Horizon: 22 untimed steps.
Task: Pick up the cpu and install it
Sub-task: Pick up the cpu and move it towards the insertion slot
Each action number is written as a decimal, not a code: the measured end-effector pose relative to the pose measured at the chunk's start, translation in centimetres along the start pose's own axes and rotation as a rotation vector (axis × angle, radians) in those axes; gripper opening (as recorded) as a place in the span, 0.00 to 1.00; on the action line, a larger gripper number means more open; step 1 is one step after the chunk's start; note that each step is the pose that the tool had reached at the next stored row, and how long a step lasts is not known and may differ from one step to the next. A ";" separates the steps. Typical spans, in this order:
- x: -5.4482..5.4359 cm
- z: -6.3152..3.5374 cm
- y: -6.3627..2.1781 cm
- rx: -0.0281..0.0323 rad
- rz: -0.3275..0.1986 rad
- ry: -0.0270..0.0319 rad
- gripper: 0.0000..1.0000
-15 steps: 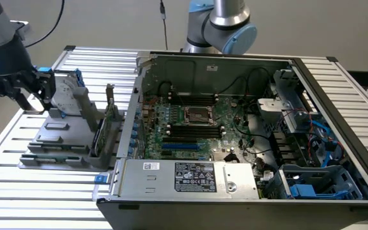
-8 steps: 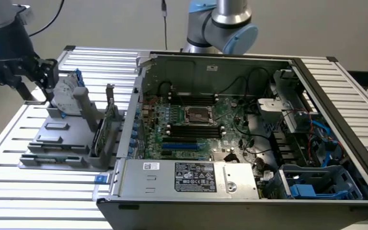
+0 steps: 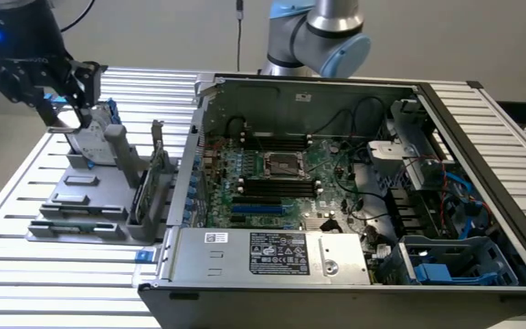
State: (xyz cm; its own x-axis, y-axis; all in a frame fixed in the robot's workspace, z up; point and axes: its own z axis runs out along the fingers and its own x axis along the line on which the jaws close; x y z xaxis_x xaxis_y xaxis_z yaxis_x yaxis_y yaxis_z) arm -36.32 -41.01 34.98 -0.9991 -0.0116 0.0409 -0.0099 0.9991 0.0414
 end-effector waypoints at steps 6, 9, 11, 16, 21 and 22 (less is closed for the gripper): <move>-2.7 -1.23 0.02 -0.0022 0.000 0.0014 0.55; -4.0 -1.43 0.02 -0.0028 0.000 0.0019 0.55; -4.9 -1.54 0.01 -0.0030 0.000 0.0024 0.55; -7.2 -1.96 0.04 -0.0047 0.000 0.0026 0.55; -9.4 -2.65 0.09 -0.0070 0.000 0.0026 0.55; -9.9 -2.78 0.10 -0.0076 0.000 0.0025 0.55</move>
State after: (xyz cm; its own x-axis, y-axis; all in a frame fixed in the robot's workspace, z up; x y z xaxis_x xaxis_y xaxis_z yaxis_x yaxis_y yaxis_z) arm -26.33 -40.91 37.35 -0.9990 -0.0120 0.0434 -0.0098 0.9988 0.0490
